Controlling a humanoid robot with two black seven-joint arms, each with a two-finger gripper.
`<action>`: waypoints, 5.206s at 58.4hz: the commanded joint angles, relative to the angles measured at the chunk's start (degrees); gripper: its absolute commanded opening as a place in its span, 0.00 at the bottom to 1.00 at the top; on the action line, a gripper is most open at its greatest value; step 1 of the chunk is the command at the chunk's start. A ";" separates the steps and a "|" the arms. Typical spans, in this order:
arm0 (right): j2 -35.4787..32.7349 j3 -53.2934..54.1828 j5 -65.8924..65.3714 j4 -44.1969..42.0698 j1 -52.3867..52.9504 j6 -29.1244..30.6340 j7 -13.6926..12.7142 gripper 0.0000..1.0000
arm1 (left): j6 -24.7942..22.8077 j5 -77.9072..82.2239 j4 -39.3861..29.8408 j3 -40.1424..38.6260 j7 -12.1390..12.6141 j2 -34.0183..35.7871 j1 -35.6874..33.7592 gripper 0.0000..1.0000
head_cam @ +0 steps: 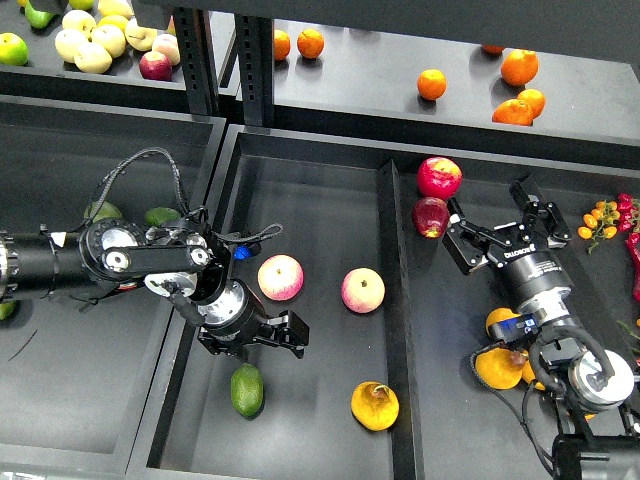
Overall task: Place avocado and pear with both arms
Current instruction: 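Lower the left gripper onto the avocado and close on it, then lift the avocado and carry it to the avocado bin, then lower the avocado beside the other avocados and open the left gripper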
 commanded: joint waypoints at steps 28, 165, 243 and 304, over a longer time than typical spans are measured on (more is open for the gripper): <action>0.00 0.51 0.18 1.29 -0.08 0.67 0.00 1.00 | 0.01 0.20 12.10 8.71 0.01 -10.61 -0.05 0.99; 0.00 -0.11 0.44 2.87 -3.95 2.25 -0.17 1.00 | 0.01 -0.41 16.94 4.05 0.01 -10.79 9.70 0.64; 0.00 3.14 0.62 5.24 -5.09 4.62 -0.17 1.00 | 0.01 -5.51 18.08 -19.68 0.01 12.59 3.99 0.19; 0.00 9.29 0.88 5.51 -4.04 4.63 -0.26 1.00 | 0.01 -7.27 28.01 -19.68 0.01 13.56 13.22 0.26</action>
